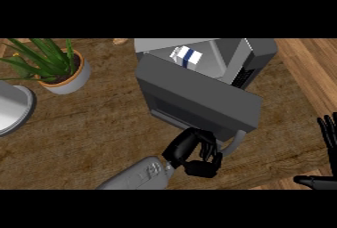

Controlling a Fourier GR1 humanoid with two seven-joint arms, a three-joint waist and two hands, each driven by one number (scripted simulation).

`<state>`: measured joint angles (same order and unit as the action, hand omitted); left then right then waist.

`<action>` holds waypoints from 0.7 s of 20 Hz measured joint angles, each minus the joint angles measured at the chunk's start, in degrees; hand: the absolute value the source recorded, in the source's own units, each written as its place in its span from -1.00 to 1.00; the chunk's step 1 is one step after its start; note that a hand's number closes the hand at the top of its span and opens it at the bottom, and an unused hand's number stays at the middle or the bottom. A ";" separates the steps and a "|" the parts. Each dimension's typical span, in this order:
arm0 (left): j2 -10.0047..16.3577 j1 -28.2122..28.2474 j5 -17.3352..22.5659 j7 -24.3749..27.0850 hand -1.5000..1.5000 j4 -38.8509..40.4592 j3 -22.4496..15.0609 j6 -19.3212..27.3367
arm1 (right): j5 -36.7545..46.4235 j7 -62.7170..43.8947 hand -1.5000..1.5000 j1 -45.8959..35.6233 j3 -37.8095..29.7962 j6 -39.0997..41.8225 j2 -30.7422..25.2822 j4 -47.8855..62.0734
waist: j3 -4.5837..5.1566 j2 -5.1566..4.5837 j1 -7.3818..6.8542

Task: Pick up the milk, place it into the microwave and close the microwave

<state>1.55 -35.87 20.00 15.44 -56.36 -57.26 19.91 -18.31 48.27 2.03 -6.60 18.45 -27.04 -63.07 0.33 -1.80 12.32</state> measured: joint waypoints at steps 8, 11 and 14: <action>-0.92 -8.71 4.67 0.55 1.00 1.40 1.43 3.98 | -1.41 -2.59 -1.00 -2.54 1.01 1.18 -2.11 -3.38 | -0.12 -0.93 3.69; -0.82 -11.36 6.51 0.31 1.00 2.76 2.20 4.97 | -2.17 -3.33 -1.00 -3.55 1.18 1.81 -2.80 -4.39 | -0.20 -1.37 4.99; -0.71 -13.73 8.15 0.06 1.00 4.38 2.83 5.77 | -3.27 -4.23 -1.00 -4.68 1.38 2.67 -3.33 -5.36 | -0.28 -1.79 6.08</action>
<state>0.84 -49.60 28.14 15.50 -51.98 -54.42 25.68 -21.58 44.04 -2.64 -5.22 21.11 -30.37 -68.43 0.05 -3.60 18.40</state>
